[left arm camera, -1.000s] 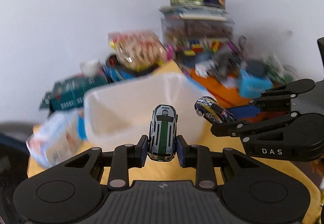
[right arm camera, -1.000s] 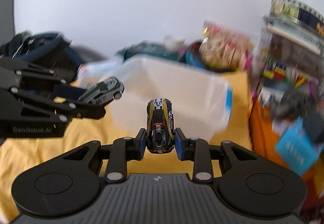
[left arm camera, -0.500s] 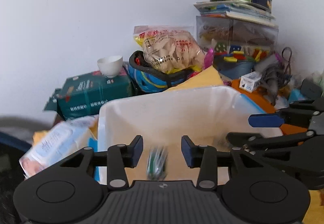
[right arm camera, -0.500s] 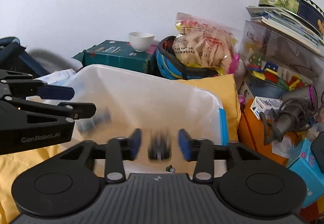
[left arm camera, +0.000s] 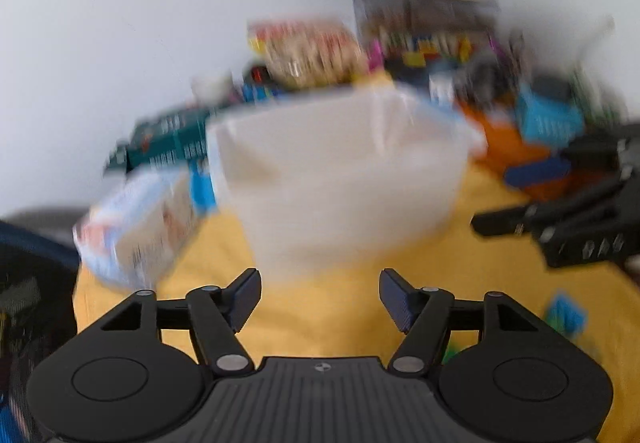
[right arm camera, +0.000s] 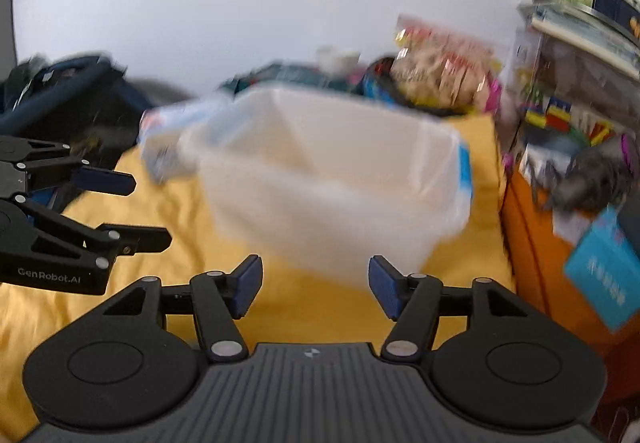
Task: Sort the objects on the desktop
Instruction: 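Carry both cars into the white bin and open both tools, then return both open tools to the toy pile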
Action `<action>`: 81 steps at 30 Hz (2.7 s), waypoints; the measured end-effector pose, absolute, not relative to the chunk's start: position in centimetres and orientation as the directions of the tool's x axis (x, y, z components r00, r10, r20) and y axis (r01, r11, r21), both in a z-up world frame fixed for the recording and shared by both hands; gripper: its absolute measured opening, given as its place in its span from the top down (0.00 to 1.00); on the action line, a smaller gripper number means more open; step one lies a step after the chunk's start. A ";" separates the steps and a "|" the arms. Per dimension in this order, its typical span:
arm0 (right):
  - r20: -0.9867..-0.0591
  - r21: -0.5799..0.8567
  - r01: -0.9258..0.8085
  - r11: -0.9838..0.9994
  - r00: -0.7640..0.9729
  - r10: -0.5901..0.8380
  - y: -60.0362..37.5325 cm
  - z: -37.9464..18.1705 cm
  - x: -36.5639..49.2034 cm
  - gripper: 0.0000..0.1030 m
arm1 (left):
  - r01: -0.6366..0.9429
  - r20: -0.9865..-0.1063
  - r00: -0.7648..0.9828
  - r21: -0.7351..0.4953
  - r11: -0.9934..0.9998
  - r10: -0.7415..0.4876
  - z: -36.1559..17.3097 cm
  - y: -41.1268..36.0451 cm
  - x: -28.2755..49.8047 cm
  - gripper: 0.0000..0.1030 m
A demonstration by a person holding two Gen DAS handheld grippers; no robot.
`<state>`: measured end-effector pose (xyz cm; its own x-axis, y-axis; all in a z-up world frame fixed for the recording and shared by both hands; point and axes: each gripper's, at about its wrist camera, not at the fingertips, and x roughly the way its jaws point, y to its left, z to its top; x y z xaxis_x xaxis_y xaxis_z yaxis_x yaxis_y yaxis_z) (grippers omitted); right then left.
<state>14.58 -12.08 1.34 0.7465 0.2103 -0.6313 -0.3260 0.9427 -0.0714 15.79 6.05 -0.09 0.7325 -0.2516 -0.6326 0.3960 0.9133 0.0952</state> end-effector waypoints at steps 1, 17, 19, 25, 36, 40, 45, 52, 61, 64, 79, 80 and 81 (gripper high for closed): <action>-0.648 -0.062 -0.341 0.938 0.728 0.222 -12.1 0.7 13.9 0.39 | 0.398 -0.659 0.711 0.089 0.913 -0.245 -0.9 6.0 15.0 0.33; -0.753 0.011 -0.476 0.879 0.575 0.321 -12.2 -3.1 6.7 0.34 | 0.313 -0.762 0.617 0.008 0.950 -0.197 -3.7 4.6 6.8 0.33; -0.759 0.013 -0.482 0.876 0.566 0.322 -12.2 -3.3 6.3 0.33 | 0.300 -0.774 0.603 -0.002 0.954 -0.191 -4.1 4.7 6.1 0.33; -0.791 0.016 -0.501 0.865 0.523 0.317 -11.7 -4.9 5.5 0.58 | 0.309 -0.774 0.592 -0.039 0.950 -0.225 -4.6 4.5 4.7 0.33; -0.792 0.014 -0.512 0.859 0.519 0.322 -9.9 -5.1 6.5 0.63 | 0.374 -0.775 0.567 -0.058 0.926 -0.278 -5.0 4.5 6.3 0.37; -0.780 -0.006 -0.447 0.895 0.562 0.275 -11.1 -4.7 6.6 0.63 | 0.433 -0.792 0.518 -0.085 0.897 -0.325 -5.9 3.5 7.6 0.38; -0.774 -0.027 -0.327 0.944 0.605 0.187 -13.8 -4.2 6.8 0.62 | 0.456 -0.824 0.402 -0.197 0.868 -0.399 -8.2 2.5 8.9 0.41; -0.737 -0.109 -0.247 0.963 0.670 0.089 -15.9 -2.9 6.2 0.61 | 0.538 -0.778 0.377 -0.257 0.803 -0.502 -8.6 -1.6 9.4 0.40; -0.715 -0.102 -0.292 0.951 0.686 0.134 -15.7 -2.3 6.0 0.59 | 0.411 -0.764 0.481 -0.238 0.880 -0.431 -5.8 2.9 7.6 0.40; -0.718 -0.093 -0.323 0.942 0.677 0.161 -14.9 -2.5 6.0 0.59 | 0.342 -0.778 0.520 -0.190 0.920 -0.354 -6.1 4.4 8.1 0.40; -0.728 -0.090 -0.298 0.950 0.671 0.142 -16.2 -2.3 5.1 0.57 | 0.524 -0.786 0.410 -0.213 0.825 -0.463 -7.8 -2.5 7.6 0.40; -0.728 -0.088 -0.302 0.949 0.670 0.146 -16.2 -2.3 5.2 0.57 | 0.521 -0.785 0.413 -0.211 0.827 -0.461 -7.5 -2.2 7.4 0.40; -0.727 -0.085 -0.304 0.949 0.670 0.150 -16.2 -2.3 5.2 0.57 | 0.513 -0.786 0.421 -0.206 0.833 -0.453 -7.4 -1.7 7.2 0.40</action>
<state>5.20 -16.16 -2.35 0.6702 0.1496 -0.7269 -0.3044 0.9487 -0.0854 7.21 -1.73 -7.37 0.4207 -0.4534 -0.7857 0.5130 0.8333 -0.2062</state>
